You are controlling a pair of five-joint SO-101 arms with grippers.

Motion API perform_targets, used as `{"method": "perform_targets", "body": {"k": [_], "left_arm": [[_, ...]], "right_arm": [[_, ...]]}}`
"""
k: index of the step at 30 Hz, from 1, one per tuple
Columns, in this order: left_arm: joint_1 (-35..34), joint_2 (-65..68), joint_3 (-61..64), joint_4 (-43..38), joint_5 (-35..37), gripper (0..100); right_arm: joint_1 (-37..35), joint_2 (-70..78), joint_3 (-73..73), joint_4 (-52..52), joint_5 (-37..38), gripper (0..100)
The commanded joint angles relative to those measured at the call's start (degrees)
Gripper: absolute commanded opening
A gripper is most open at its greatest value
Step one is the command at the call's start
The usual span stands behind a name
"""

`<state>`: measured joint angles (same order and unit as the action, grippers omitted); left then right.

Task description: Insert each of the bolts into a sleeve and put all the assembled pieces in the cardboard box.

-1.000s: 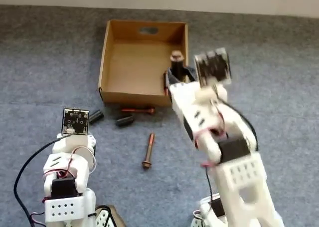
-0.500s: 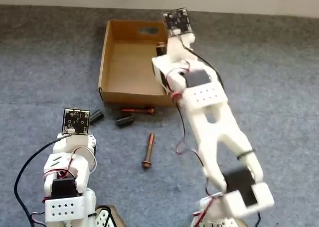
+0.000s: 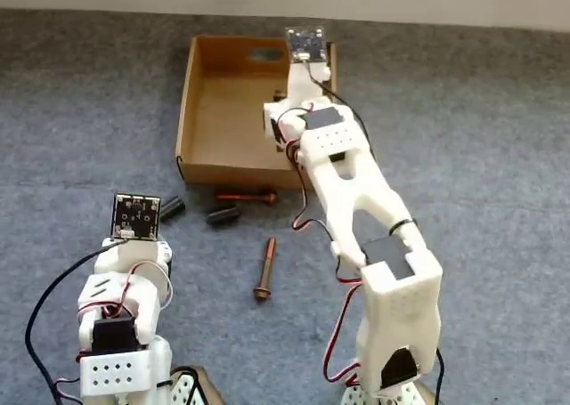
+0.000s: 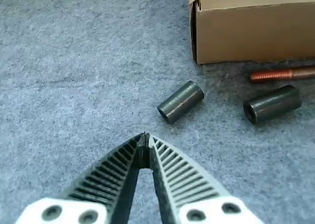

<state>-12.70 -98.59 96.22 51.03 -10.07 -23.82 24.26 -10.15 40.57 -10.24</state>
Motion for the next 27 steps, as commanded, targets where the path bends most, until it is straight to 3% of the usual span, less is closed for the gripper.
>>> {"method": "perform_targets", "body": {"k": [1, 27], "left_arm": [[1.19, -0.66, 1.19, -0.35, -0.44, 1], [1.19, -0.66, 1.19, -0.35, -0.44, 1]], "right_arm": [[-0.04, 0.4, -3.91, -0.13, 0.09, 0.6], [0.04, 10.33, -4.0, -0.22, 0.0, 0.6]]}}
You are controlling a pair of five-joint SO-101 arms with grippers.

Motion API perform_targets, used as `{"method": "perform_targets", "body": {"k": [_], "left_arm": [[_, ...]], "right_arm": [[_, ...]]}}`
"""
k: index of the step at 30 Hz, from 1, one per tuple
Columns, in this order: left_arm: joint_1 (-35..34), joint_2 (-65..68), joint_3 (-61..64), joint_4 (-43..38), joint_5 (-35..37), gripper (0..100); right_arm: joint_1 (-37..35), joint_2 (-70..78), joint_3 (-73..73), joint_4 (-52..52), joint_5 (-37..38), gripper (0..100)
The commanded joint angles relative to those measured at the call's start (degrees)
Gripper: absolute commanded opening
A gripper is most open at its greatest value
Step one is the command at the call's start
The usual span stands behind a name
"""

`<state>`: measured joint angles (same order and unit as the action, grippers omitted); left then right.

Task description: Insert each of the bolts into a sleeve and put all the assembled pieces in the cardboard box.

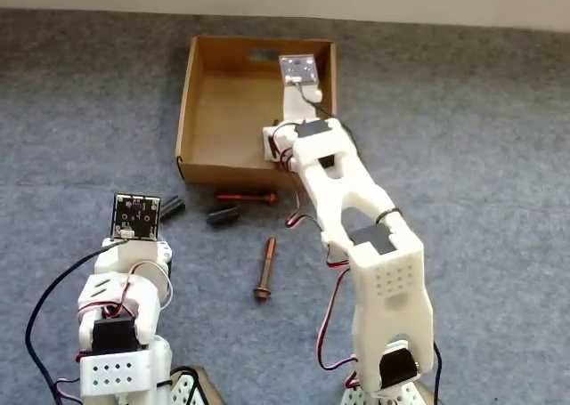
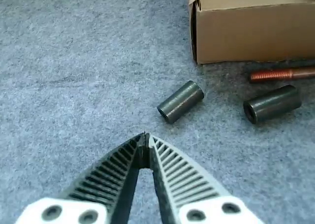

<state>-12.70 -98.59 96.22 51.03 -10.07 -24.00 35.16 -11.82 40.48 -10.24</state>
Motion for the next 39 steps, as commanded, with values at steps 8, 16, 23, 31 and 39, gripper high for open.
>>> {"method": "perform_targets", "body": {"k": [8, 16, 23, 31, 39], "left_arm": [[1.19, -0.84, 1.19, -0.35, -0.44, 1], [1.19, -0.84, 1.19, -0.35, -0.44, 1], [1.19, -0.92, 1.19, -0.44, -0.44, 1], [1.19, -0.92, 1.19, -0.44, -0.44, 1], [1.19, -0.92, 1.19, -0.53, -0.44, 1]], "right_arm": [[0.04, -0.48, -2.07, 0.04, -0.26, 0.6], [0.13, -0.48, -1.8, 0.13, -5.54, 0.6], [-0.04, -0.48, -1.98, 1.71, -5.54, 3.7], [0.22, -1.01, -3.21, 4.7, -5.54, 12.3], [0.4, -2.95, -21.41, 19.56, -5.45, 12.3]]}}
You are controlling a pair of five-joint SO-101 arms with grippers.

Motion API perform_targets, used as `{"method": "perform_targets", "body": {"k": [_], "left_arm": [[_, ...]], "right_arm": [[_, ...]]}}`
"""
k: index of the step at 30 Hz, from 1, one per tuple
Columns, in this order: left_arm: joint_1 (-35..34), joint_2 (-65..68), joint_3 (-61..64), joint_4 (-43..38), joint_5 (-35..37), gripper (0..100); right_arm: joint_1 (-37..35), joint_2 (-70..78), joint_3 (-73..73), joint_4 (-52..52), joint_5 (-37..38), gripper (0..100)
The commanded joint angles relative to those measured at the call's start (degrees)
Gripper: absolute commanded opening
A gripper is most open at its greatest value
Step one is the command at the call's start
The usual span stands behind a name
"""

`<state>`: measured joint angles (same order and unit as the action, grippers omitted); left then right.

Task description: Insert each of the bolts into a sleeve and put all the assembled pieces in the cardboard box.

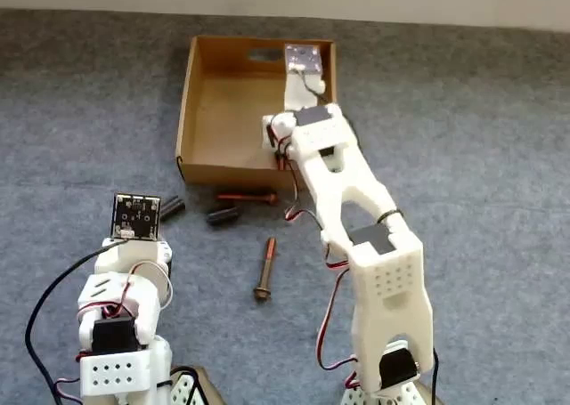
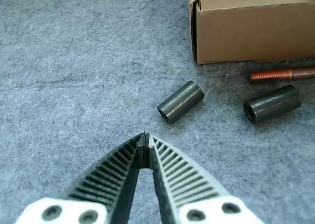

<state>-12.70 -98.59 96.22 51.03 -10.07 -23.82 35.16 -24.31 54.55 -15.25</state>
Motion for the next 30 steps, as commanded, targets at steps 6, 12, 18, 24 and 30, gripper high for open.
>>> {"method": "perform_targets", "body": {"k": [6, 12, 18, 24, 30], "left_arm": [[1.19, -0.92, 1.19, -0.53, -0.44, 1], [1.19, -0.92, 1.19, -0.53, -0.44, 1], [1.19, -0.92, 1.19, -0.53, -0.44, 1], [1.19, -0.92, 1.19, -0.53, -0.44, 1], [1.19, -1.01, 1.19, -0.44, -0.44, 1]], "right_arm": [[1.89, -6.64, -20.35, 17.36, -0.44, 5.5], [4.09, -8.66, -25.54, 24.75, -0.44, 0.5], [3.91, -11.82, -30.2, 31.87, -0.44, 0.5], [2.33, -14.9, -33.54, 38.55, -0.44, 0.5], [-1.54, -15.43, -34.07, 43.03, -0.44, 0.5]]}}
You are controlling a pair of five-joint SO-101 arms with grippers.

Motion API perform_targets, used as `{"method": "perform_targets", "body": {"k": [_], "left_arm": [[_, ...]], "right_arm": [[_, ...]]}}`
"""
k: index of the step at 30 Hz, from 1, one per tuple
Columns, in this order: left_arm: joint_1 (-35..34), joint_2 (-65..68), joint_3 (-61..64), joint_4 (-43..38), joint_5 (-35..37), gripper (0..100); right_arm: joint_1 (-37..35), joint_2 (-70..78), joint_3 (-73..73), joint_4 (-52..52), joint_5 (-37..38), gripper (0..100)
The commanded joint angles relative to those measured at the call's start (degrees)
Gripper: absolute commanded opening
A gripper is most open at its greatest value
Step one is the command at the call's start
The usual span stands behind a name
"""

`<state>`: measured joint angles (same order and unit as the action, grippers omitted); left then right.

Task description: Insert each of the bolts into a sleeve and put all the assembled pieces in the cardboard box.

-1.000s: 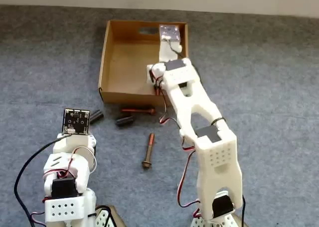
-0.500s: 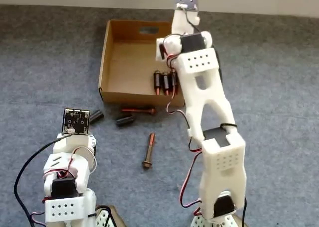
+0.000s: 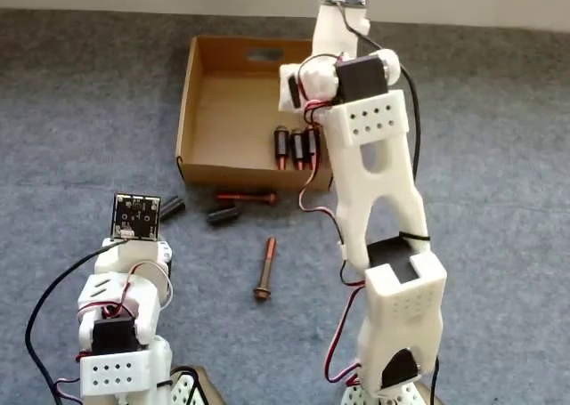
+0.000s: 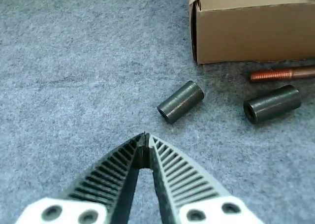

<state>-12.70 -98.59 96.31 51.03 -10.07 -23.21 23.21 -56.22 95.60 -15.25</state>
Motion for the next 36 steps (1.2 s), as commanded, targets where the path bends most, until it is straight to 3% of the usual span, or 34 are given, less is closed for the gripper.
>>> {"method": "perform_targets", "body": {"k": [1, 15, 20, 26, 32, 36], "left_arm": [[1.19, -1.01, 1.1, -0.44, -0.44, 1], [0.75, -1.19, 1.1, -0.7, -0.53, 1], [0.75, -1.19, 1.1, -0.79, -0.62, 1], [0.75, -1.19, 1.1, -0.79, -0.62, 1], [-0.22, -1.19, 0.84, -0.62, -0.62, 1], [-7.69, -1.19, 0.57, -0.79, -0.62, 1]], "right_arm": [[-3.12, -3.47, -2.15, 2.77, -0.35, 0.5], [-13.05, -4.0, -1.45, 5.49, 5.89, 0.5], [-16.4, -12.7, 4.62, 5.49, 6.42, 0.5], [-20.62, -30.11, 26.77, 2.59, 8.0, 0.5], [-20.7, -44.62, 64.13, -17.63, 16.35, 1.0], [-20.7, -51.38, 84.97, -31.87, 19.6, 6.9]]}}
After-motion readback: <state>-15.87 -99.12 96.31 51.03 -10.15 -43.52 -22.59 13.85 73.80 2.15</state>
